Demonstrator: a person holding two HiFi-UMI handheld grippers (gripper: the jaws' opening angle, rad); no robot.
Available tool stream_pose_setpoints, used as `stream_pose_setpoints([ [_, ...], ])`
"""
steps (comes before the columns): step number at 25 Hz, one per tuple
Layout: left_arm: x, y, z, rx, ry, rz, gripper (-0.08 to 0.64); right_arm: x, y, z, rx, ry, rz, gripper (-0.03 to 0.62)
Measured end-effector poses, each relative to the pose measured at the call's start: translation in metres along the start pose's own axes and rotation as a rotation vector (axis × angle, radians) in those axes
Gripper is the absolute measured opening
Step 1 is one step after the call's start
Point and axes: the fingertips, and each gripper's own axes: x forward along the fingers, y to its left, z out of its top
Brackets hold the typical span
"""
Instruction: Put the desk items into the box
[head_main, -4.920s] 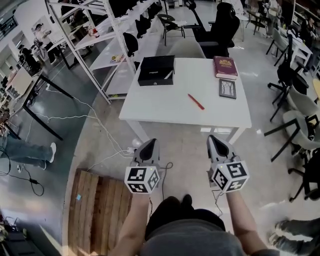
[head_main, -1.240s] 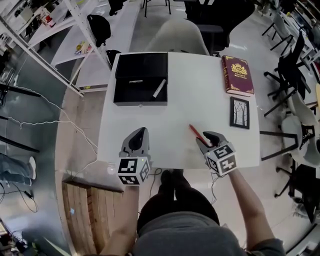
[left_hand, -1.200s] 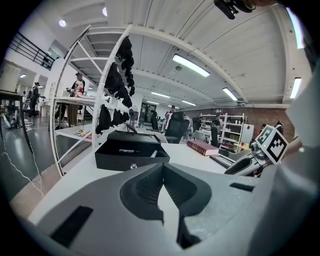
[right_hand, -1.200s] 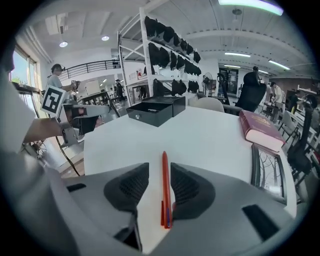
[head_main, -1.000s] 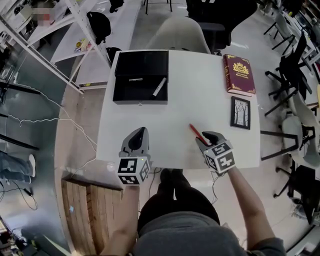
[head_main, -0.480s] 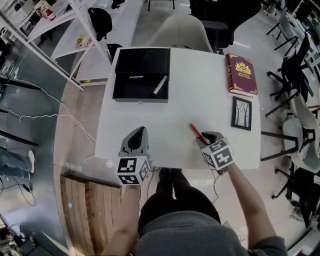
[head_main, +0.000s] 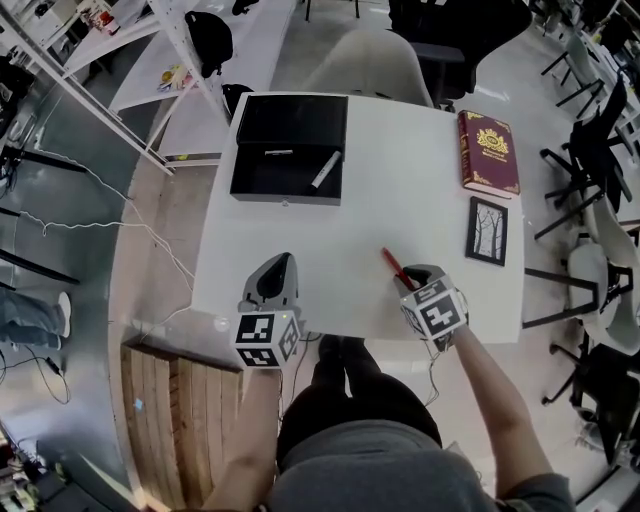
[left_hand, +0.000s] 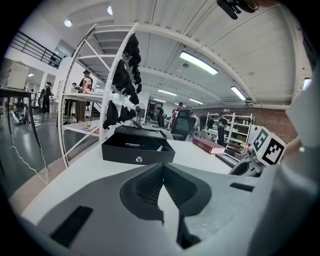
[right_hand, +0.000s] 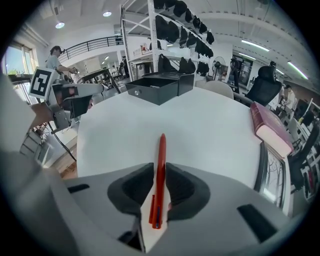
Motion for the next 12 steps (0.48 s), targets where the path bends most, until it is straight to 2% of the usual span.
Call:
stream_pose_setpoints([
  [12, -0.0052, -0.0016, 0.0080, 0.001, -0.020, 0.023, 0.006, 0.0024, 0.0004, 0.0009, -0.003, 0.025, 0.029, 0.054],
])
